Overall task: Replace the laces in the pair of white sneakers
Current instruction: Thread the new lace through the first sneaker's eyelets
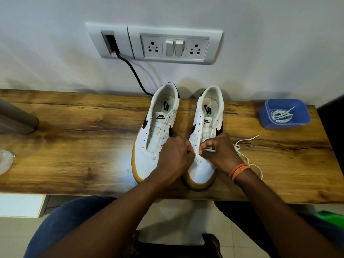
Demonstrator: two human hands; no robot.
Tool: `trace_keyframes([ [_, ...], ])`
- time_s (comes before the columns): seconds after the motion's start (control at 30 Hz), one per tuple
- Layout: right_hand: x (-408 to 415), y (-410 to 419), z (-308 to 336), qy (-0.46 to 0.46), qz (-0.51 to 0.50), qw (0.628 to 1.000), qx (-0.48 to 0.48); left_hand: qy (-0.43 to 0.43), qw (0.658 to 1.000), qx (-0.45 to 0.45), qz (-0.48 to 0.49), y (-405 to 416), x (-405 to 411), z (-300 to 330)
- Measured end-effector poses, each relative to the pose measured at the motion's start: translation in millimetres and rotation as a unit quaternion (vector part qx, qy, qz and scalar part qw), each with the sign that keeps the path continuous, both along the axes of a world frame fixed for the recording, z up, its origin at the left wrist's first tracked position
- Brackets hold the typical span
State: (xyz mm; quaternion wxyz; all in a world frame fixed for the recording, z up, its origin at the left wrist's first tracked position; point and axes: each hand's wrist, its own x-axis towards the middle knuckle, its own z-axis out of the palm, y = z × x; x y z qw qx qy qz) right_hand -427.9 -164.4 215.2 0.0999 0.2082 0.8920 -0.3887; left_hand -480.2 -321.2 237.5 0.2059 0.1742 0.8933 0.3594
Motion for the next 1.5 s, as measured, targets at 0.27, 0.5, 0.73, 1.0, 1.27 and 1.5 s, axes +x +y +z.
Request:
trace_keyframes([
  [0.27, -2, 8, 3, -0.008, 0.017, 1.0, 0.007, -0.04, 0.998, -0.041, -0.036, -19, -38, 41],
  [0.5, -4, 13, -5, -0.013, 0.02, 0.999, 0.033, -0.162, 0.973, 0.093, 0.133, -53, -74, 72],
  [0.73, -4, 10, 17, -0.059, 0.03, 0.995, 0.076, -0.142, 0.88, 0.295, 0.344, -75, -101, 80],
  [1.0, -2, 4, 21, -0.072, 0.041, 0.994, 0.076, -0.187, 0.931, 0.246, 0.195, -44, -82, 68],
  [1.27, 2, -22, 36, -0.039, -0.025, 0.987, 0.152, -0.107, 0.988, -0.055, -0.099, -5, -31, 23],
  [1.5, 10, -21, 33, -0.042, 0.033, 0.964, 0.261, -0.028, 0.988, -0.106, -0.11, -4, -25, 5],
])
